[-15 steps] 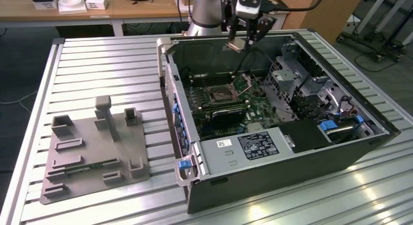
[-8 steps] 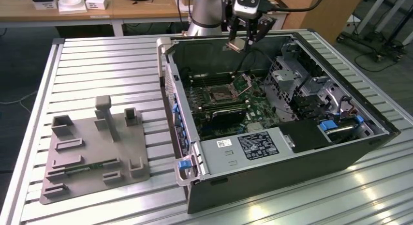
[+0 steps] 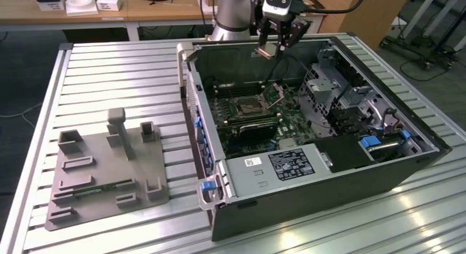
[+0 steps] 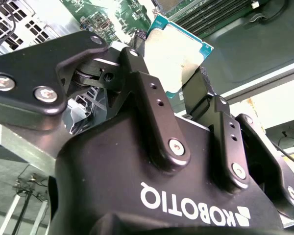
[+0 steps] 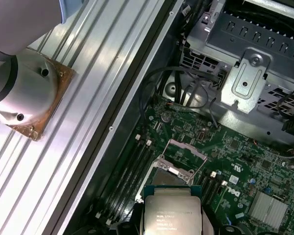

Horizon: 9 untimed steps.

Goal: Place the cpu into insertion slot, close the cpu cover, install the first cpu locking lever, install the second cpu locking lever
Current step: 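Place the cpu into insertion slot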

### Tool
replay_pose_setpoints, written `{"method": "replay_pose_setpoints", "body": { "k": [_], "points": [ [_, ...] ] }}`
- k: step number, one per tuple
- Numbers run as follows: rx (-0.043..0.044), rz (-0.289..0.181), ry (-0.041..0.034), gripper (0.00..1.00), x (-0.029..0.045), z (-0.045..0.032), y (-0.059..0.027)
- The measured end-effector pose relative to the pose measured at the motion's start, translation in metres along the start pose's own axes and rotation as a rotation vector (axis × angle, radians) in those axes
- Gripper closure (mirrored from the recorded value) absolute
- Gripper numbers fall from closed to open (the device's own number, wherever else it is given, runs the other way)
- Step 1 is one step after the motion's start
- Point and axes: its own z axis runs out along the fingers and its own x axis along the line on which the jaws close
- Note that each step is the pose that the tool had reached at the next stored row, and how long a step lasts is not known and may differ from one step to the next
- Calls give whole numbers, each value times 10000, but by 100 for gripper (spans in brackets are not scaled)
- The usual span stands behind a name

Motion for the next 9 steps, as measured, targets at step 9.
{"method": "replay_pose_setpoints", "body": {
  "k": [9],
  "points": [
    [-1, 56, -5, 46, 0, 0, 0]
  ]
}}
